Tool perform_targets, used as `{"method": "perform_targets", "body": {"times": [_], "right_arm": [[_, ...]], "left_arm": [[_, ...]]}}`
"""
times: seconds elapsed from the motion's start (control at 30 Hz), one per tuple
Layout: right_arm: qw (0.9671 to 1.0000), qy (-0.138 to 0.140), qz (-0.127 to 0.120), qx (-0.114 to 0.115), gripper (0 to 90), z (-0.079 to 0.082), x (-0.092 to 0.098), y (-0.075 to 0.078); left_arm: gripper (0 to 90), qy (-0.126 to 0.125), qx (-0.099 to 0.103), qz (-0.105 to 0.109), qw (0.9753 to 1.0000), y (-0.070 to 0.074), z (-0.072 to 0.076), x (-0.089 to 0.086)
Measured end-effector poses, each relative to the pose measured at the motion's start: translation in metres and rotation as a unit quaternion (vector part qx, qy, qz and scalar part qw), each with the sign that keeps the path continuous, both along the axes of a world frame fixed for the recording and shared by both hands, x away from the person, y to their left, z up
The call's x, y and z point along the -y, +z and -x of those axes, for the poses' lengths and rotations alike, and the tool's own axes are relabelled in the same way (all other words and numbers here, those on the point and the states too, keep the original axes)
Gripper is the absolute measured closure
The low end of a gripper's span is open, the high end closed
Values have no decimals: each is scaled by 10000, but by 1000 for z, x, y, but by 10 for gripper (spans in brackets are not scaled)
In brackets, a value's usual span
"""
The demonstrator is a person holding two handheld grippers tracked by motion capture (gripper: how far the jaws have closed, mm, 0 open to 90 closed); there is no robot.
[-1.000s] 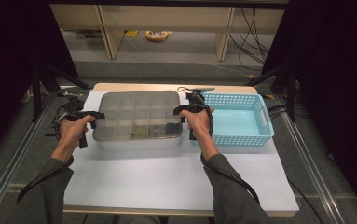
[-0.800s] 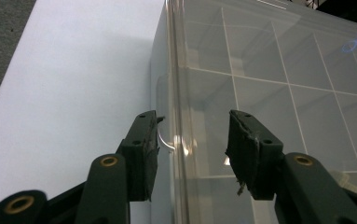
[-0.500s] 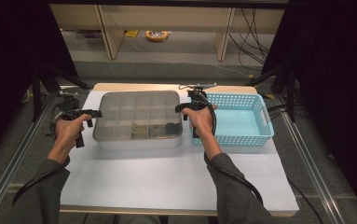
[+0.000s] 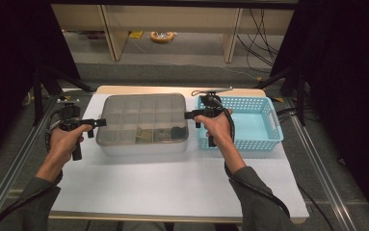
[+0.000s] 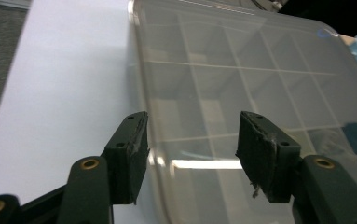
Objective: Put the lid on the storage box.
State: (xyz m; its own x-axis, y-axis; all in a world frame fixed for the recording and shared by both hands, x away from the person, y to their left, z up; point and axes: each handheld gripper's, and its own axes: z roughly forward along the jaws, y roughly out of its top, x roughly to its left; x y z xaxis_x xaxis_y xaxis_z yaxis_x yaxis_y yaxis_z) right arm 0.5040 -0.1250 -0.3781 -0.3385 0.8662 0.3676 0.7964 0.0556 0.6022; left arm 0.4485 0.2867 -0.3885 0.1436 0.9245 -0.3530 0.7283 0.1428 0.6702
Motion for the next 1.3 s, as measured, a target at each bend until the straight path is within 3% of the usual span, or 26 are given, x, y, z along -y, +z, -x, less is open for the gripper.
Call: {"method": "perform_targets", "body": {"times": [0.07,0.1,0.13,0.2,0.27,0.57,0.6,0.7,0.73,0.77,0.87,0.9,0.97,1.0,1.03,1.17,1.2,1.23,1.27,1.3], "right_arm": [[9999,-71,-75,-85,402,5,-2,2],[9996,139,39,229,394,4,2,0],[9999,75,82,63,386,8,2,2],[10000,41,19,-7,378,12,1,4],[9998,176,50,114,372,15,4,3],[9994,303,-163,34,342,32,2,8],[9990,406,-38,165,339,32,5,7],[9986,478,-171,151,333,37,4,7],[9969,666,-122,410,331,36,7,5],[9978,578,-128,309,329,40,6,6],[9975,580,-167,379,322,47,8,7],[9963,668,-145,512,319,48,10,6],[9971,641,-67,412,314,55,10,8],[9961,720,-2,511,311,55,11,8],[9969,671,-108,395,309,60,10,9],[9936,897,-114,682,293,67,14,6],[9953,800,-15,536,288,71,14,8],[9952,808,17,556,279,74,14,7],[9932,908,84,722,269,74,16,5],[9939,896,43,640,256,77,16,5]], "left_arm": [[418,-141,-52,-27,9999,0,4,1],[416,-184,-53,-20,9998,-1,6,3],[413,-222,-41,-30,9997,-1,9,4],[401,-314,-15,-21,9995,-1,14,9],[393,-366,31,13,9993,-1,18,14],[344,-667,133,-17,9977,0,37,28],[338,-691,149,-13,9975,0,40,30],[329,-782,181,-38,9968,0,47,34],[326,-815,217,-29,9964,0,50,35],[323,-846,237,-23,9961,0,52,37],[312,-992,268,-44,9947,1,59,41],[311,-1041,288,-46,9941,1,61,42],[307,-1090,330,-25,9935,1,66,45],[304,-1133,342,-35,9930,1,69,46],[301,-1154,366,-9,9927,0,71,48],[283,-1248,387,62,9914,-2,81,55],[283,-1274,417,77,9909,-3,83,57],[283,-1290,438,72,9907,-4,86,59],[283,-1342,435,100,9899,-5,89,61],[282,-1382,437,71,9894,-6,92,63]]}}
